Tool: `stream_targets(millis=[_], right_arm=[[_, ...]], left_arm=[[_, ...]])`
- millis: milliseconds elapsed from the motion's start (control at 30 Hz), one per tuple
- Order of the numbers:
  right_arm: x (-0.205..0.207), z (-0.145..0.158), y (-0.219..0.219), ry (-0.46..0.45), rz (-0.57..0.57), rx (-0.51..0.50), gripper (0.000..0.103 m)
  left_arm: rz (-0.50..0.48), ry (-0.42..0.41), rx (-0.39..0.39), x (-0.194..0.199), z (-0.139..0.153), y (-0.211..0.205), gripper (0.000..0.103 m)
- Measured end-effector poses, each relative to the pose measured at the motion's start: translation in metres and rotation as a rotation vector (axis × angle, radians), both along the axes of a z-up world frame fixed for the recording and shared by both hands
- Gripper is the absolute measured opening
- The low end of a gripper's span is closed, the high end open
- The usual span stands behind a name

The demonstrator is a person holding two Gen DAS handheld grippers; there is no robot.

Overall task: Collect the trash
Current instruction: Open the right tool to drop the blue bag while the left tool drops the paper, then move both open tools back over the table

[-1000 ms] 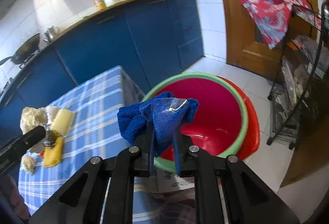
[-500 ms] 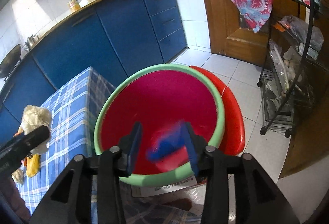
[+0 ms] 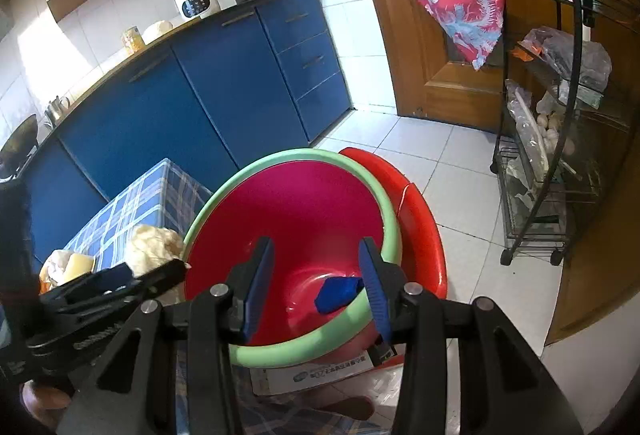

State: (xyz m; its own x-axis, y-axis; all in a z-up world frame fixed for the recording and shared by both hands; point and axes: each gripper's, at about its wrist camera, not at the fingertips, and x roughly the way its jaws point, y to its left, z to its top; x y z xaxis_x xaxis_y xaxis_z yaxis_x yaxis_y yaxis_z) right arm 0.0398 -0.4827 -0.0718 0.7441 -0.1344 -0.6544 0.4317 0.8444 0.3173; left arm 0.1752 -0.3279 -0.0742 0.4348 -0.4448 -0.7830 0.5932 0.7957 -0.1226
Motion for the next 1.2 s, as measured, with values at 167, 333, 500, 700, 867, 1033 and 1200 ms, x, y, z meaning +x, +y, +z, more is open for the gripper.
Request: stream_targets(millis=[167,333,500,700,867,1033,1200], right_arm=[[-0.003,-0.001,-0.002,-0.005,-0.007,0.009,0.046],[-0.005,-0.001,-0.001,-0.005,-0.008,0.016,0.052],[-0.008,0.003,0.005,-0.012,-0.002,0.014,0.057],[-0.013,0.013,0.021,-0.031,0.015,0.021,0.064],[-0.013,0.023,0.043,-0.042,0.06,0.028,0.065],[-0.012,0.032,0.071,-0.056,0.119,0.03,0.065],[-0.012,0.041,0.101,-0.063,0.18,0.026,0.065]], left_arm=[[0.007,-0.006,0.014,-0.002,-0.001,-0.002,0.072],[0.023,-0.018,0.0,-0.005,0.007,0.008,0.072],[0.052,-0.038,-0.016,-0.01,0.02,0.025,0.072],[0.101,-0.065,-0.041,-0.022,0.039,0.058,0.072],[0.165,-0.084,-0.041,-0.033,0.053,0.095,0.072],[0.236,-0.121,-0.027,-0.047,0.066,0.13,0.072],[0.298,-0.128,-0.023,-0.058,0.072,0.163,0.072]])
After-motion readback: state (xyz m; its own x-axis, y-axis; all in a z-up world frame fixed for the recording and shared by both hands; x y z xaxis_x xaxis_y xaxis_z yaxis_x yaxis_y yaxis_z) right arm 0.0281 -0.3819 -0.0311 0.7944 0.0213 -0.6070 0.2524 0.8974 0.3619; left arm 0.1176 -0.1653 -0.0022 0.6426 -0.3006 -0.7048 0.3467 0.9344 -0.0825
